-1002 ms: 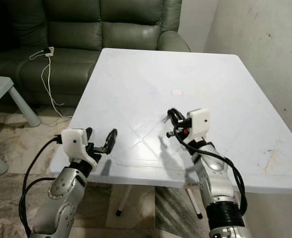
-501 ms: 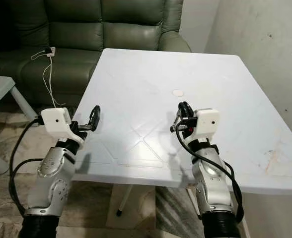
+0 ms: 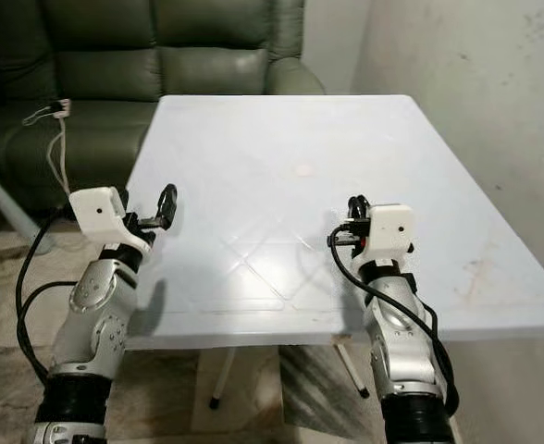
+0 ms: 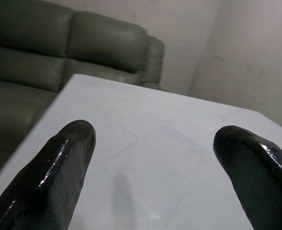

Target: Hang keys on a hook

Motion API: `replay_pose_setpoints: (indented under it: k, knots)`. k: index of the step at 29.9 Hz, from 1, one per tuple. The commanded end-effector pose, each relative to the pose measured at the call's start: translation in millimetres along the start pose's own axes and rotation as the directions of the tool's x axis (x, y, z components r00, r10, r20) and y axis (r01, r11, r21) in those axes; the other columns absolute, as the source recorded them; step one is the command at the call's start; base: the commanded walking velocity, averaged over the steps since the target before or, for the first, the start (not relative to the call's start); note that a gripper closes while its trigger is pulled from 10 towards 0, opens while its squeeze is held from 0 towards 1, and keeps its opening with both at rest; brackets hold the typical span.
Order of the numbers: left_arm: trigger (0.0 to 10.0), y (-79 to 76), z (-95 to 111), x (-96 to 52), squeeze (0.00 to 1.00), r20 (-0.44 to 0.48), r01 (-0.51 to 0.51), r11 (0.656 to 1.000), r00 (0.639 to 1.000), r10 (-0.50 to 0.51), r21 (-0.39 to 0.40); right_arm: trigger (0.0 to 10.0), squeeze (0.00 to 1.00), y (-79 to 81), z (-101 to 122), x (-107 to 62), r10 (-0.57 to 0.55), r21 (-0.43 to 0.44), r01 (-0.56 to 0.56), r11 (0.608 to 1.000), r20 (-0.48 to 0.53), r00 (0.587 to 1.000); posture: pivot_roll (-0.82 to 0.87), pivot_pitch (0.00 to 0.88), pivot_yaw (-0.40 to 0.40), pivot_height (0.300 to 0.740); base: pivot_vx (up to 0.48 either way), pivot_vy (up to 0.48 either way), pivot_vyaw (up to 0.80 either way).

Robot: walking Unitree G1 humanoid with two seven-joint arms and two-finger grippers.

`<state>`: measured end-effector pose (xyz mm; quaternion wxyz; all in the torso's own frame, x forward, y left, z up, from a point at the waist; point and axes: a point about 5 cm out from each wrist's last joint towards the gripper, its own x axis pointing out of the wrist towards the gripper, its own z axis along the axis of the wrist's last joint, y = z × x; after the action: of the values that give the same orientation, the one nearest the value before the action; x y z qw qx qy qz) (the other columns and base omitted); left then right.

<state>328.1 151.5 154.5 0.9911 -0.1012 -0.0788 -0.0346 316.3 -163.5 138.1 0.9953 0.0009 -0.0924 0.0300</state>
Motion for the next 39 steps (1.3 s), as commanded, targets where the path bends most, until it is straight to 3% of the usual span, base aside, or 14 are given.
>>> replay_pose_setpoints:
  k: [1,4,6,20,26,28,39]
  knots:
    - [10.0,0.1,3.6,4.6,0.0,0.017,-0.005,1.0,1.0,0.005,0.002,10.0,0.0,5.0,2.4,5.2,0.013,0.008,-0.013,1.0,0.0,1.0,-0.01,0.0,-0.033,0.74,0.0,0.0,-0.71]
    - [10.0,0.0,4.5,6.1,0.0,0.026,-0.001,1.0,1.0,0.001,0.012,10.0,0.0,8.0,4.3,6.8,0.028,0.002,-0.028,1.0,0.009,1.0,-0.01,0.0,-0.032,0.74,0.0,0.0,-0.71]
    - [10.0,-0.3,5.9,6.8,0.0,0.04,0.003,0.997,0.999,-0.006,0.076,10.0,0.0,10.4,4.5,6.7,0.047,0.007,-0.047,0.999,0.01,0.999,-0.01,0.0,-0.032,0.74,0.0,0.0,-0.72]
    - [10.0,-3.3,3.4,8.7,0.0,0.038,0.013,0.999,0.999,-0.015,0.045,10.0,0.0,9.6,3.9,4.5,0.038,-0.001,-0.038,0.999,0.007,0.999,-0.03,0.0,-0.024,0.74,0.0,0.0,-0.73]
    - [10.0,-3.6,1.0,7.4,0.0,0.029,0.009,0.999,1.0,-0.01,0.039,10.0,0.0,8.8,2.7,2.3,0.034,-0.003,-0.034,0.999,0.002,0.999,-0.03,0.0,-0.021,0.74,0.0,-0.462,-0.73]
    - [10.0,-2.5,1.9,6.9,0.0,0.038,-0.009,1.0,0.999,0.009,-0.008,10.0,0.0,9.7,2.2,1.6,0.036,-0.002,-0.036,0.999,-0.001,0.999,-0.03,0.0,-0.023,0.74,0.0,0.0,-0.72]
    - [10.0,-2.5,0.1,5.1,0.0,0.036,-0.018,1.0,0.999,0.018,0.01,10.0,0.0,9.7,1.4,0.9,0.043,-0.01,-0.043,0.999,-0.006,0.999,-0.02,0.0,-0.028,0.74,0.0,0.0,-0.72]
